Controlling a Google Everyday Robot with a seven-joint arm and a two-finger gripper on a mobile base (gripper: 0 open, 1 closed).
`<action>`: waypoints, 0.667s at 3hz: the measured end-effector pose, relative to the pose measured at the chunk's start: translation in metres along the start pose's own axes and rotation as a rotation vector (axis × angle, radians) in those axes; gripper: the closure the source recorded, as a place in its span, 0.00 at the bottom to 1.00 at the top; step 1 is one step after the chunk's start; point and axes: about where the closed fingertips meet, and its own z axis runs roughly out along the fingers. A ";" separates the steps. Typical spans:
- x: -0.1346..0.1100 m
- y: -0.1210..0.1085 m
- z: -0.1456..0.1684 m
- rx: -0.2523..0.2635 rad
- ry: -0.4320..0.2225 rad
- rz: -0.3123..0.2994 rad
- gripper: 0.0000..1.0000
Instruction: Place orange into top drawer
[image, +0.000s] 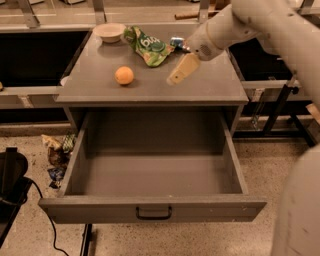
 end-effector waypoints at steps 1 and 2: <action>-0.024 -0.012 0.037 -0.031 -0.081 -0.021 0.00; -0.040 -0.017 0.053 -0.012 -0.126 -0.058 0.00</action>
Offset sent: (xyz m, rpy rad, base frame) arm 0.0577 0.0725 -0.0036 0.1101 -0.1463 0.0949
